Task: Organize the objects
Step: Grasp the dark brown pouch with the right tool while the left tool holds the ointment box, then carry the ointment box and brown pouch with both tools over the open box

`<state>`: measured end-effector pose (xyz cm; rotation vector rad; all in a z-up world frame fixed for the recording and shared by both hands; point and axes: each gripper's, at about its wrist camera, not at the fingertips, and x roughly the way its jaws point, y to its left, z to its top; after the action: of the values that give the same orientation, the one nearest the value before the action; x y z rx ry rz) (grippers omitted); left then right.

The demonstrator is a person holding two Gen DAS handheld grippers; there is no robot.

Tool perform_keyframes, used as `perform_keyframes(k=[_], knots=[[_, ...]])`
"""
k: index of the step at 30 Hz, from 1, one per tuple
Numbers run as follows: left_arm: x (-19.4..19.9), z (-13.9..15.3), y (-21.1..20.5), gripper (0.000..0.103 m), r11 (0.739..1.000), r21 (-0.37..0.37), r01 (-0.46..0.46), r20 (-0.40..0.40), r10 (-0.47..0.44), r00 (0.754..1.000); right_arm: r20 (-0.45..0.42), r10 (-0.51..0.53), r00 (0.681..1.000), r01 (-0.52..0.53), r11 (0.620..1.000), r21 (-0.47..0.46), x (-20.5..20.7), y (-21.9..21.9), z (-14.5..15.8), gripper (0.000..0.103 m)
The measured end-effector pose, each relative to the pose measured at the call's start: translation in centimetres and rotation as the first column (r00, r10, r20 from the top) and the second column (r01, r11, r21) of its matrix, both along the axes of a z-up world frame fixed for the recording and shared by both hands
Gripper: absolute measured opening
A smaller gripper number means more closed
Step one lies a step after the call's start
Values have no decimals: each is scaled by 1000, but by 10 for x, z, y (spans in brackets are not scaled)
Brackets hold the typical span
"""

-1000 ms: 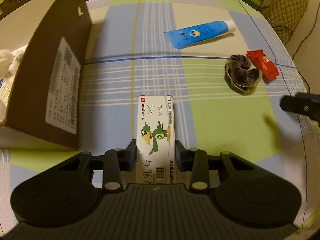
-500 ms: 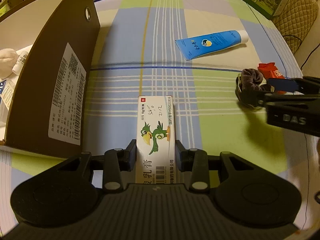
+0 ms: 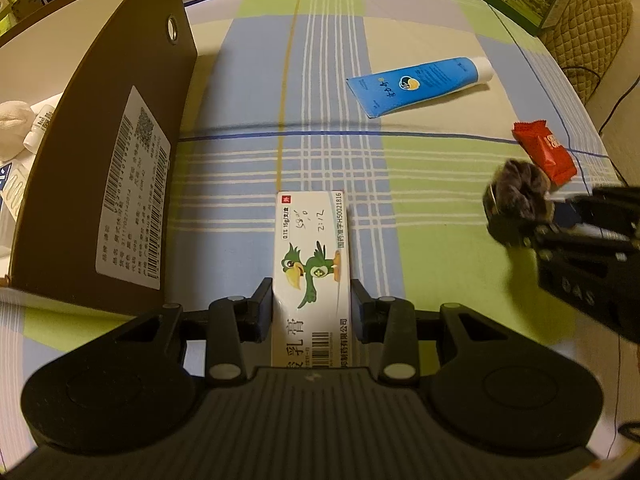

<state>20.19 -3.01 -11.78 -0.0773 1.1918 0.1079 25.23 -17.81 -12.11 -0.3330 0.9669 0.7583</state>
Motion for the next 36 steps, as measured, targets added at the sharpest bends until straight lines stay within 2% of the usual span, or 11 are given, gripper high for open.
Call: perform_keyframes(k=[11,20,29,36], knots=[[-19,3,-4,33,999,-8,48,-12,-48,999,-100,-34,994,37,999,37,-46,-30,7,19],[-47,14,5,33,995,-48,86,-15,-87,996,-107,-56,993,67,992,103,-68,-37,33,19],[-72,46,20,33,990,-84,117,63,-112,992,-84,-73,994,86,984,159,-84,-25,65,19],[-98,81,43,33,988,-113,106,147,-89,985,-67,-68,995,80,977,195,-97,-4,90,19]])
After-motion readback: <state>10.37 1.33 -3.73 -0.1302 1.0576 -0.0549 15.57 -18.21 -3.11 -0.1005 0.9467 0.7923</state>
